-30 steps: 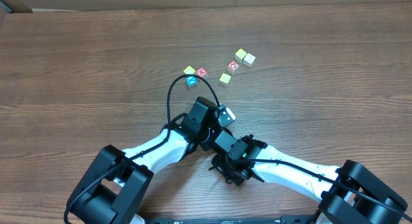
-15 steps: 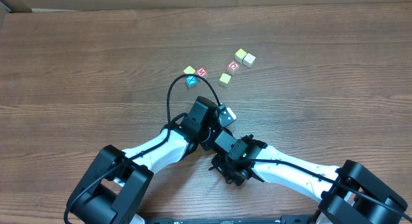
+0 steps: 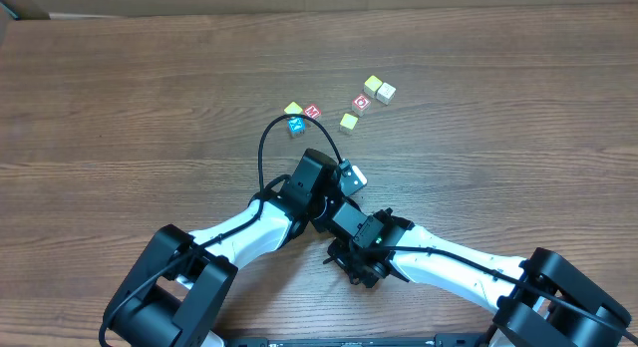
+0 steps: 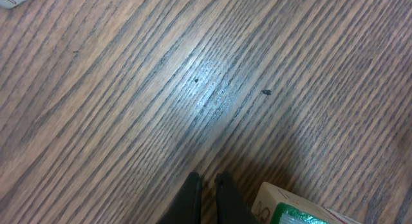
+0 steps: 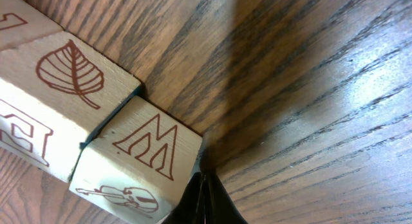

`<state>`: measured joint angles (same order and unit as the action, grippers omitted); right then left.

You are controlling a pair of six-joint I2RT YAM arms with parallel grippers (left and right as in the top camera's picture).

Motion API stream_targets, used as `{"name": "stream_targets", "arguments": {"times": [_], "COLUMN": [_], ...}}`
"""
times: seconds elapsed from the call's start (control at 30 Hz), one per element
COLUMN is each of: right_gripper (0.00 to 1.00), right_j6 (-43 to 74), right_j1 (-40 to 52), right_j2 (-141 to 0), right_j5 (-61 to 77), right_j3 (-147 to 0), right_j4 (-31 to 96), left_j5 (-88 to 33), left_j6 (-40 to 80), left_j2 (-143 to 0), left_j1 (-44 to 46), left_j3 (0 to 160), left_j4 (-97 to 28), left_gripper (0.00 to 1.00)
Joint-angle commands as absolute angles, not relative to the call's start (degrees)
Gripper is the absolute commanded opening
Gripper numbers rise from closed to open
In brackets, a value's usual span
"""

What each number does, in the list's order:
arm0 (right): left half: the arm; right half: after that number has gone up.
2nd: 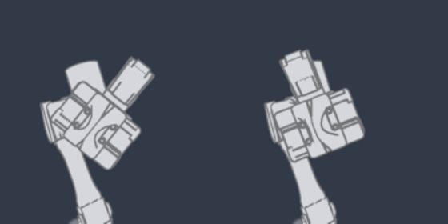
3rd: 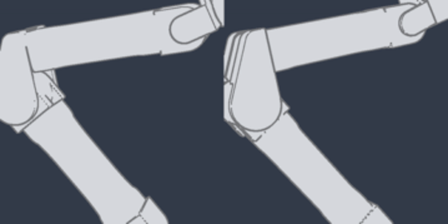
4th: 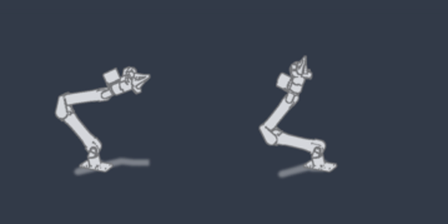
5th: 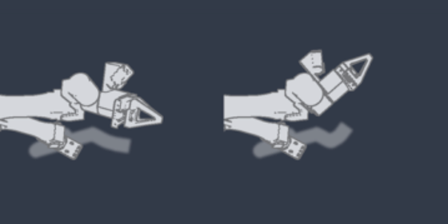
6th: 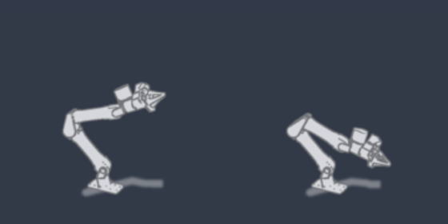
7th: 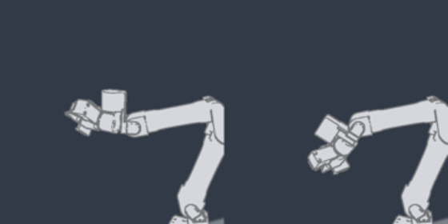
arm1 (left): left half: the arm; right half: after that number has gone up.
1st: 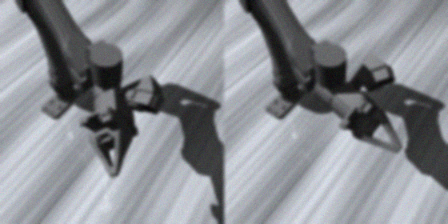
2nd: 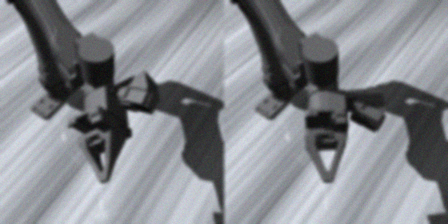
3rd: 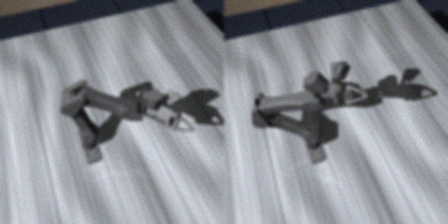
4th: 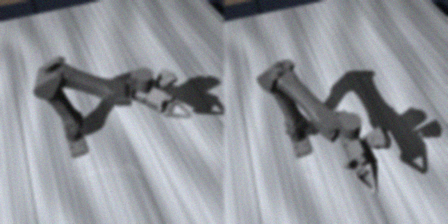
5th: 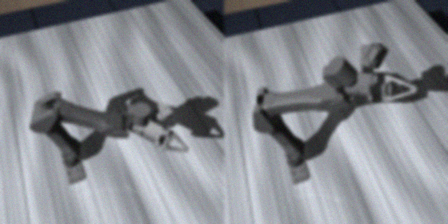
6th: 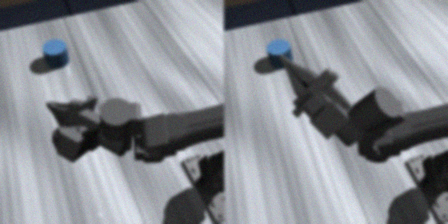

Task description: Flip 3 blocks

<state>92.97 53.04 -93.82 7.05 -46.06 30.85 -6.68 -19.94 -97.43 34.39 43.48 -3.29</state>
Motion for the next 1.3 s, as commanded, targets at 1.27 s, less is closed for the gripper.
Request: {"name": "stream_targets", "arguments": {"times": [1.27], "right_gripper": [0.04], "right_j6": [93.5], "right_j1": [53.4], "right_j2": [-94.2], "right_j5": [6.1], "right_j3": [-46.0], "right_j4": [30.7], "left_j5": [-2.4], "left_j6": [-15.0], "left_j2": [-98.2], "left_j1": [32.4], "left_j3": [42.9], "left_j4": [0.6], "left_gripper": [0.04]}}
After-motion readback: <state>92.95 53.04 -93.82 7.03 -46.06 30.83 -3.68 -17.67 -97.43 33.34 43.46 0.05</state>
